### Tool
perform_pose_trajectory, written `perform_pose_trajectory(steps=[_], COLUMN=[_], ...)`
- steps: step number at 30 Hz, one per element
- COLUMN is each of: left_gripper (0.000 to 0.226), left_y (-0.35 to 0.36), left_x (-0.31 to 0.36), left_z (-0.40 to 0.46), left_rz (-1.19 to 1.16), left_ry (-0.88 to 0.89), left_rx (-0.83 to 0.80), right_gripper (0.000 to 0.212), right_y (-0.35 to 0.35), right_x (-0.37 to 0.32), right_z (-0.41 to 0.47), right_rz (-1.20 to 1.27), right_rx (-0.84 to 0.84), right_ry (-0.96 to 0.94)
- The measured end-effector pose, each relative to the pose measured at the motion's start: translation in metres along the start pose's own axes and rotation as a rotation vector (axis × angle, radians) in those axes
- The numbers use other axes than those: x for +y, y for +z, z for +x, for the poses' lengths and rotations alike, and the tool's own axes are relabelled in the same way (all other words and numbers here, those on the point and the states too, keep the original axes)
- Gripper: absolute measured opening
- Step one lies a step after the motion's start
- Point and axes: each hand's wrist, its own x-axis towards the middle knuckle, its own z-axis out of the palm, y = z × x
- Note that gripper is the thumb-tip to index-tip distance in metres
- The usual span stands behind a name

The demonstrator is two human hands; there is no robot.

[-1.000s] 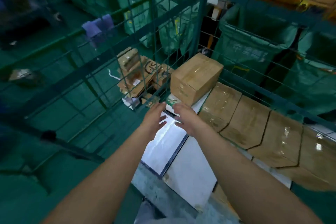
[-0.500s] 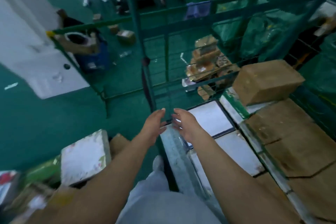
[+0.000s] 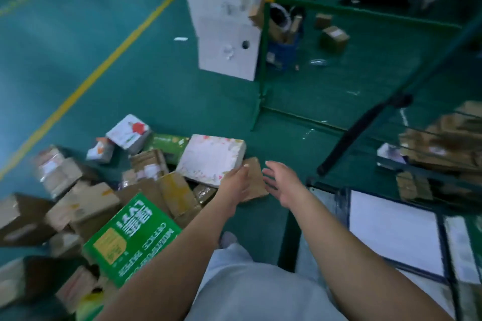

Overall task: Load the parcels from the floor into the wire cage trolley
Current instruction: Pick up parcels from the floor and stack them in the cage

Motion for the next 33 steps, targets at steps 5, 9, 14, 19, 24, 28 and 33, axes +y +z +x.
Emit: perform_pose_trajectory(steps=[5,9,14,19,24,28,33], left_gripper=[0.025,0.056,0.021,0.04,0.046,0.048,0.049], left_y=[-0.088,-0.147,-0.207,-0.25,-0.271,-0.273,-0.266], left_x=[0.019,0.012,0.0,-0.025,-0.06,-0.069,-0.062], left_z=[0.013,0.03,0.003,-0.024,-0.041,-0.043,-0.04], left_rz=[-0.182,-0.308,-0.45,-0.577,-0.729,-0.832,-0.929], left_ry=[-0.013,0.001,-0.006,-0.019,-0.035,-0.039,-0.041], left_rx=[0.154,0.227,0.392,0.544,0.685,0.758,0.859], right_gripper=[0.018,0.018,0.018,0.019,0.01,0.013,0.023], right_y=[0.1,0.165,0.233,0.286,0.324,0.338,0.352], right_x=[-0.01,-0.008,0.016,0.04,0.065,0.072,0.066], right_z=[0.024,0.04,0.047,0.039,0.03,0.031,0.048], right_rz=[-0.161,-0.248,-0.426,-0.579,-0.754,-0.853,-0.955], right_rx=[-0.13,-0.213,-0.353,-0.476,-0.585,-0.652,-0.73], right_ry=[0.019,0.057,0.083,0.111,0.179,0.199,0.216])
